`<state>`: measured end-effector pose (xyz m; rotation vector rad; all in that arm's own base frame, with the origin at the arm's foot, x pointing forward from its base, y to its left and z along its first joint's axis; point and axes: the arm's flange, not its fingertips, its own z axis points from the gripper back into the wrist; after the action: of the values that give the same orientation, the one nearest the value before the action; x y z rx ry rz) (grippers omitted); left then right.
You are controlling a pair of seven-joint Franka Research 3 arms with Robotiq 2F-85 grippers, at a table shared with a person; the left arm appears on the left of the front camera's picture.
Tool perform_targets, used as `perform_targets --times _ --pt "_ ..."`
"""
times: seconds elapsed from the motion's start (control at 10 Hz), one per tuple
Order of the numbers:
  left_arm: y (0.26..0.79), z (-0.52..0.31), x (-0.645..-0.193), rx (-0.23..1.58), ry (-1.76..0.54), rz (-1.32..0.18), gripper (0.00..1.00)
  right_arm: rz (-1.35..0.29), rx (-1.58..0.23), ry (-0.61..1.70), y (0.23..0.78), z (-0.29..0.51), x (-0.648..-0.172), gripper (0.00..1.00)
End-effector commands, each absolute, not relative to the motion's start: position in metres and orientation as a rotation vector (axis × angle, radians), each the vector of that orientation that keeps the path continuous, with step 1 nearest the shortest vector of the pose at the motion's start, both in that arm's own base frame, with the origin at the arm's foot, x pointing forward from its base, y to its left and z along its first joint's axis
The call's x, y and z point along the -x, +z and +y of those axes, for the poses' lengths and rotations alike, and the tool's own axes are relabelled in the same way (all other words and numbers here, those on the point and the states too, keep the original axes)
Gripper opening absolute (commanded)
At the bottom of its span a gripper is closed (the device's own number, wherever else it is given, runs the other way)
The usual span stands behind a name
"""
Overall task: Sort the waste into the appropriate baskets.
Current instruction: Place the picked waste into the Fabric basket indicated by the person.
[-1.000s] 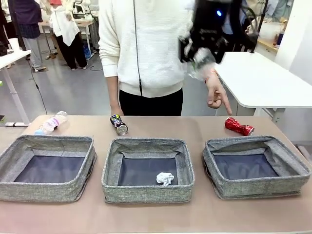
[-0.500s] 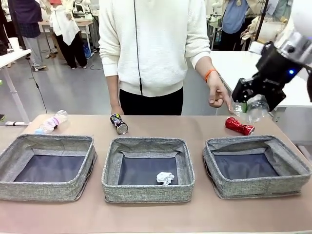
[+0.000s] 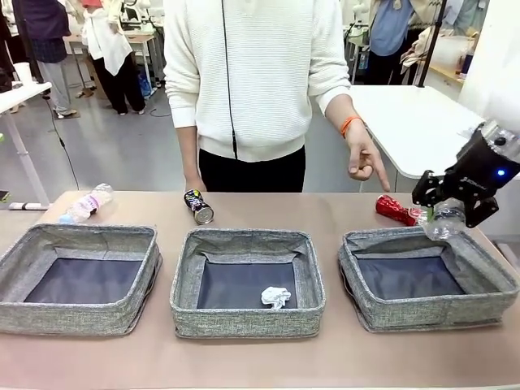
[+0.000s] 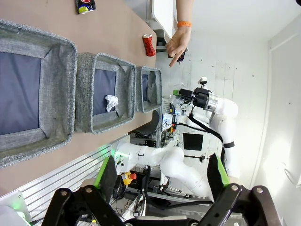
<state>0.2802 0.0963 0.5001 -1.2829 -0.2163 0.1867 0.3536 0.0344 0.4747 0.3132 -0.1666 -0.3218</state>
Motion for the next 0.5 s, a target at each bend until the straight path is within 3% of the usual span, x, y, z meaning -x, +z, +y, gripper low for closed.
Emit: perform_targets --times 0.0,0.2,0.3,0.4 --pt "0.5007 0.0951 -0.2793 1.299 0.17 -0.235 1.0 -0.184 -0.341 -0.38 0.4638 0.0399 -0.3477 0.04" --pt "0.5007 0.0951 -0.2793 1.299 0.17 -0.235 1.0 -0.177 -0.326 -0.383 0.4642 0.0418 -0.3511 0.04" --pt "0.5007 0.0951 -0.2793 1.299 0.17 -0.235 1.0 -0.174 -0.325 -0.377 0.4651 0.0424 -0.3522 0.15" --pt "0.5007 0.0951 -0.2793 1.299 0.17 -0.235 1.0 -0.179 -0.326 -0.379 0.4655 0.0424 -0.3527 0.58"
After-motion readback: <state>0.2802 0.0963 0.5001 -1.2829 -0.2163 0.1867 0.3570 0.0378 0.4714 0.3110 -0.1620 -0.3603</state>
